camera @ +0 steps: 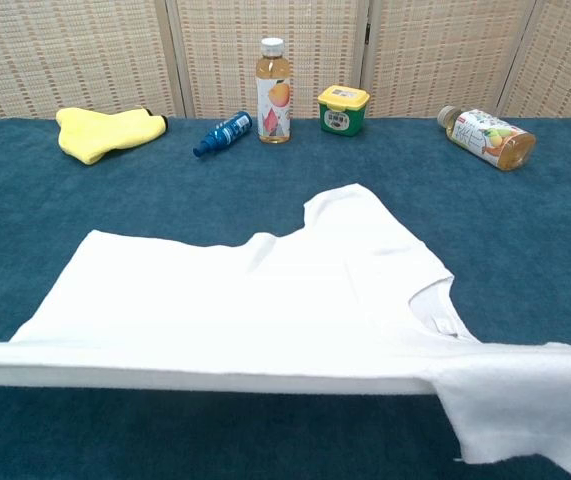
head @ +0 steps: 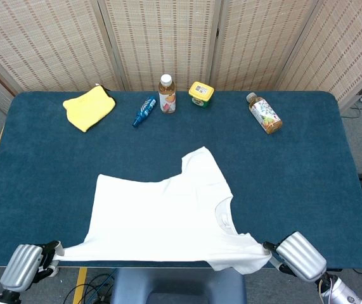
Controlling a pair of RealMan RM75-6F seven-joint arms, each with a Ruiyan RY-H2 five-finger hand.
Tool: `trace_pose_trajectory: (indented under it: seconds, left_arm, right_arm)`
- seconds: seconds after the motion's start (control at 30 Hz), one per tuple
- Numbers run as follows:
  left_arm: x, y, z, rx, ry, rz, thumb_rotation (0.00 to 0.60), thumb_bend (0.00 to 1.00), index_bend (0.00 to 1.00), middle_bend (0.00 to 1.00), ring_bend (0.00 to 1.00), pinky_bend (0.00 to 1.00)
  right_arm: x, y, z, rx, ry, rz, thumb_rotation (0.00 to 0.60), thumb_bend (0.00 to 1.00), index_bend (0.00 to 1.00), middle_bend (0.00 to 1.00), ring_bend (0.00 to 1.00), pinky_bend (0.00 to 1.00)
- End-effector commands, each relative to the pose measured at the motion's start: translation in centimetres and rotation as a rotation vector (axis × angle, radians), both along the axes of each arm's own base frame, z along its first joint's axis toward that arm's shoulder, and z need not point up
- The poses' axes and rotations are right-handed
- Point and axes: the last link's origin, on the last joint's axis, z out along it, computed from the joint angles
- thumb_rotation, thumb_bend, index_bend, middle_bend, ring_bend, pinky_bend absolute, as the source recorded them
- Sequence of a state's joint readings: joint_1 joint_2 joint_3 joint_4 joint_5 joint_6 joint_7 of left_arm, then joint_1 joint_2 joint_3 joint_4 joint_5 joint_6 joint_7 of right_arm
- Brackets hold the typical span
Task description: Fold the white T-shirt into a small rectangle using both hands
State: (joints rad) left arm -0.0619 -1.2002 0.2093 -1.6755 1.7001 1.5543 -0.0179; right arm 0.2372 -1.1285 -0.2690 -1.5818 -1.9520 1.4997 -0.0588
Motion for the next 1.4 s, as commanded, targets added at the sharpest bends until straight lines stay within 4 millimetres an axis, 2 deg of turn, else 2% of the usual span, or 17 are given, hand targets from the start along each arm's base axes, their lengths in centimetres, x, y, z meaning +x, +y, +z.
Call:
trace_pose_trajectory:
  seconds: [0.03,0.5,0.73,0.9,1.1,1.4]
  left_arm:
    - [-0.1,-0.7,0.1,-0.004,0.007,0.009,0.6,0.6,0.63,0.88,0.81,0.87]
    - [0.1,-3.4,0.2,-0.021,0.008,0.044,0.6,0.6,0.63,0.88,0.81,0.87]
    - [0.0,-3.2,0.1,-0.016,0.019,0.045,0.6,0.6,0.63,0.88,0.81,0.87]
    - [-0.2,-2.0,0.0,-0.017,0.033,0.038,0.6,0.6,0.63,0.88,0.81,0.87]
    - [0.0,0.5,-0.4,-0.02,0.066,0.002,0.6,0.6,0.63,0.88,0.81,0.87]
    - [1.3,6.4,-2.0,-0.056,0.119,-0.055,0.6,0.6,0.62,0.88,0.81,0.87]
  right_arm:
    - [-0.4,0.7,0.4,0.015,0.011,-0.005,0.6,0.59,0.69,0.96,1.0,1.0]
    - [-1.3,3.5,0.9,0.033,-0.007,-0.045,0.6,0.59,0.7,0.97,1.0,1.0]
    - [-1.3,3.6,0.4,0.033,-0.022,-0.052,0.6,0.59,0.7,0.97,1.0,1.0]
    - [-1.3,3.1,-0.2,0.029,-0.03,-0.065,0.6,0.59,0.7,0.97,1.0,1.0]
    - [-1.4,2.1,-0.9,0.014,-0.036,-0.084,0.6,0.6,0.7,0.97,1.0,1.0]
    - [-0.9,-0.1,-2.4,-0.019,-0.018,-0.104,0.6,0.61,0.69,0.97,1.0,1.0]
